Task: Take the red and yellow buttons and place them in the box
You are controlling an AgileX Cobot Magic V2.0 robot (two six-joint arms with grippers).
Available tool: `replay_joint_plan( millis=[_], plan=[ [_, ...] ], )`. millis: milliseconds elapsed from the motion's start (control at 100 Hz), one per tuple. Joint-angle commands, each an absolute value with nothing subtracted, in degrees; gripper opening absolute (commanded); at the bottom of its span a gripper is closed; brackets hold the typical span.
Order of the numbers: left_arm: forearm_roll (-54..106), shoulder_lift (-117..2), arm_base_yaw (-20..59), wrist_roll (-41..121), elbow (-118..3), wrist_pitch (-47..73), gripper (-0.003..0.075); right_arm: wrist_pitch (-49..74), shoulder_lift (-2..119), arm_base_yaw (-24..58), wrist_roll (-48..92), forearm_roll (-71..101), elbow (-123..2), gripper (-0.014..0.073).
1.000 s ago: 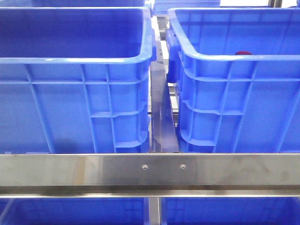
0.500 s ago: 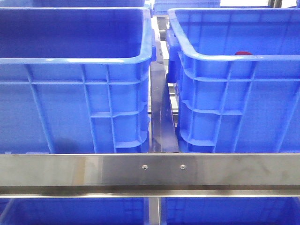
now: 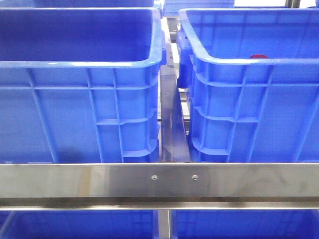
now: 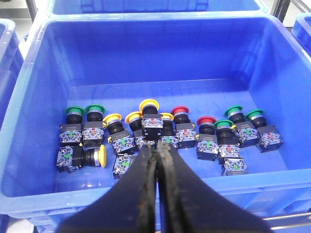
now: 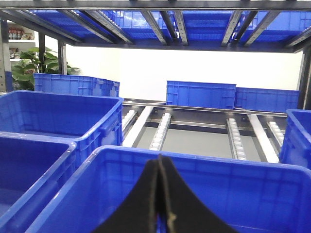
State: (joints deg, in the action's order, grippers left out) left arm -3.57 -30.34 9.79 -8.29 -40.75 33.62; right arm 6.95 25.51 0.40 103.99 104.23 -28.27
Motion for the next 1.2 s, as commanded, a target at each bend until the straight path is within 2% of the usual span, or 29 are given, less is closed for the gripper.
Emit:
replay_joint_plan(
  millis=[0,70,140,210,340,430,700,1190],
  plan=[
    [-3.7,-30.6,9.7,-8.6,-42.2,29.5,-0.0013,8.1,25.7,0.1,103.7,109.9,-29.8,-0.0067],
    [-3.7,-30.6,9.7,-8.6,-42.2,29.5,0.0024,8.1,25.7,0.1,103.7,109.9,-29.8,-0.0067],
    [-3.7,-30.6,9.7,-8.4,-42.2,29.5,0.0097,8.1,25.7,0.1,103.7,109.9,-29.8,-0.0067],
    [-3.7,-30.6,9.7,-8.4,-42.2,29.5,0.0195,8.1,25.7,0.1,103.7,109.9,-29.8,-0.0067],
    [-3.7,-30.6,9.7,-8.3,-42.2,29.4,0.0431,8.1,25.7,0.1,103.7,109.9,-29.8,-0.0067],
    [-3.7,-30.8,9.7,-8.3,-42.2,28.9,0.0512,8.1,25.7,0.1,103.7,109.9,-29.8,-0.0067],
    [-3.7,-37.1,9.7,-8.3,-44.3,28.2,0.0516,8.1,25.7,0.1,103.7,109.9,-29.8,-0.0067],
    [-5.1,-71.7,9.7,-8.1,-68.2,40.6,0.0516,8.3,25.7,0.1,103.7,109.9,-29.8,-0.0067]
  ],
)
